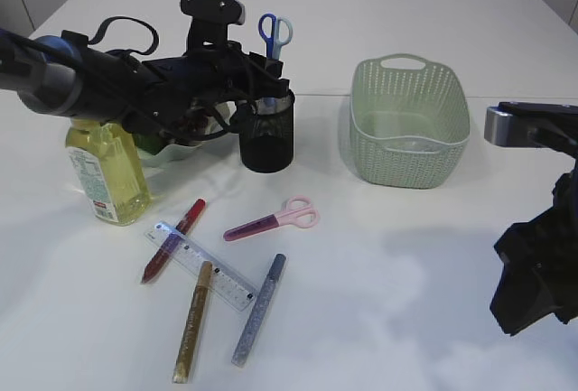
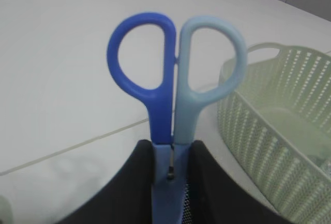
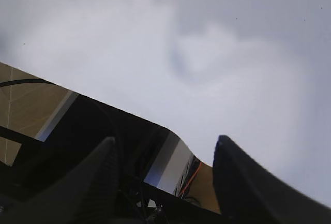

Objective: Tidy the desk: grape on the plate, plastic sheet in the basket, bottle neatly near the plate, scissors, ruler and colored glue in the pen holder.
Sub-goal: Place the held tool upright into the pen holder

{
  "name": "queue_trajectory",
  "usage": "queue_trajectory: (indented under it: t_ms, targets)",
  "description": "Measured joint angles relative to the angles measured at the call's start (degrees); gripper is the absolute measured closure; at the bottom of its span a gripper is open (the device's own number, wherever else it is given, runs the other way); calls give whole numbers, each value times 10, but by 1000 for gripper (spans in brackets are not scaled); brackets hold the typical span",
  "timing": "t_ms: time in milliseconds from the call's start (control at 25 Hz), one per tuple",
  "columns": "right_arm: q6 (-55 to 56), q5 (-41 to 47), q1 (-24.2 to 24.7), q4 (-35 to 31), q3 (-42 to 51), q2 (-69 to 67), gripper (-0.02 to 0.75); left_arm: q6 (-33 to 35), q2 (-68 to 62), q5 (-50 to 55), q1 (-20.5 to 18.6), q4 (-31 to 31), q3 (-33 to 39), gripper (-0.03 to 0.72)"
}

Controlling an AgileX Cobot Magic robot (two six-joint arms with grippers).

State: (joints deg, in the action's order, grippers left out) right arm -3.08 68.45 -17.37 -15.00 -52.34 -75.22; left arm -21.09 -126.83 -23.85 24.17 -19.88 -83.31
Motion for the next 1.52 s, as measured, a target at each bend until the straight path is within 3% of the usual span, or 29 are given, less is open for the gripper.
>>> queue_trajectory:
  t_ms: [920, 1240, 1520]
  targets:
    - [0, -2, 0, 0, 0, 0, 279, 1, 0, 23, 0, 0, 0, 522]
    - [0, -3, 0, 0, 0, 0, 280, 1, 0, 35, 0, 0, 0, 432]
    - [0, -3, 0, 0, 0, 0, 280, 1, 12, 49, 0, 0, 0, 420]
